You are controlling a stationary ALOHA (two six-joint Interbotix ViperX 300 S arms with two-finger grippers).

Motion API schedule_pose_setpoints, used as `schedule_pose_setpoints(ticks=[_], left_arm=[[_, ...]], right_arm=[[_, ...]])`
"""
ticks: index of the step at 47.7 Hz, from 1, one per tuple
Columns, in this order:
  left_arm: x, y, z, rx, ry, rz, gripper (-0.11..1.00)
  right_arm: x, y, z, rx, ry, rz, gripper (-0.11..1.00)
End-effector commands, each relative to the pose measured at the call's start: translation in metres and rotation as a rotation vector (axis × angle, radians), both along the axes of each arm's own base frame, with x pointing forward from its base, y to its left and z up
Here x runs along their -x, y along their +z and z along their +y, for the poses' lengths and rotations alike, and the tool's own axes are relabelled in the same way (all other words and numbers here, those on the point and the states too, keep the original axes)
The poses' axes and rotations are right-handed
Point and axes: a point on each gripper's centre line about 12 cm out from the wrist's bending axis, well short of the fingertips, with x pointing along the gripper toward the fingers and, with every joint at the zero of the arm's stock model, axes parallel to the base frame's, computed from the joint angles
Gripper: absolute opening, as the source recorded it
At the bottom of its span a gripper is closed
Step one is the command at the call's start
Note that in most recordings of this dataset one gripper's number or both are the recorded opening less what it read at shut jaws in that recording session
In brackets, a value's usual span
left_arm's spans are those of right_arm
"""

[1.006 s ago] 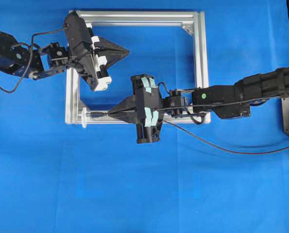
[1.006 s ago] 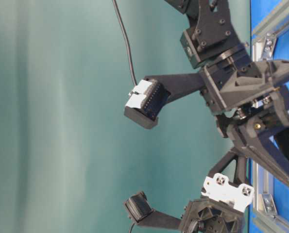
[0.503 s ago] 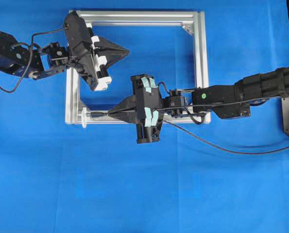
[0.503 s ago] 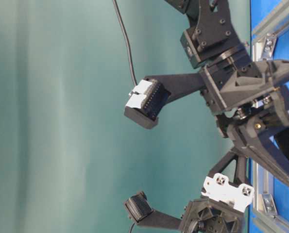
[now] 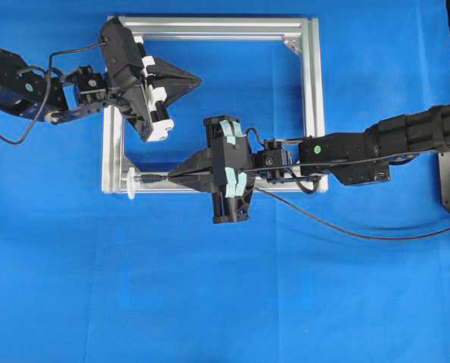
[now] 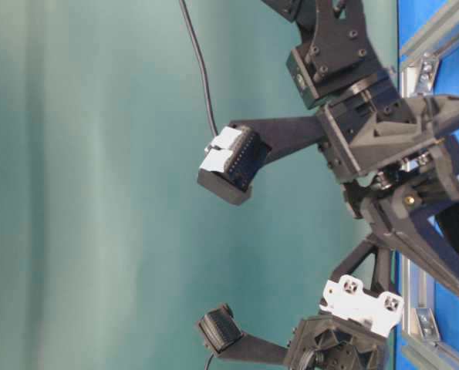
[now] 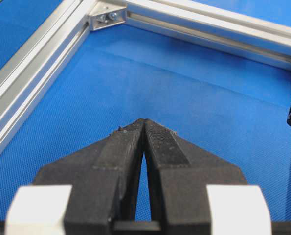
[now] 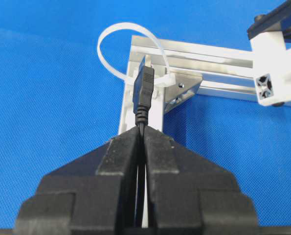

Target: Insert the wire through the string loop located on the left side.

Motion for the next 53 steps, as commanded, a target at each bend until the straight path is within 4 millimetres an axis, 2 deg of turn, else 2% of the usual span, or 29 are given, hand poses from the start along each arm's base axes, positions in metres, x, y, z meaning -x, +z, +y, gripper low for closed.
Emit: schedule_pose_setpoints(ticks=[1,35,53], left_arm=[[-0.003,0.017,0.000,-0.015,-0.004,-0.050,0.00],[-0.003,0.017,0.001,-0.015,-0.002,-0.048,0.00],[-0.003,0.017,0.000,-0.015,-0.004,-0.050,0.00]], right_arm=[[-0.004,0.015,0.000,0.001,0.001,-0.041,0.00],[-0.006,0.015,0.000,-0.001,0.001,-0.046,0.00],[-0.033,0.017,0.001,-0.001,0.002,-0.080,0.00]])
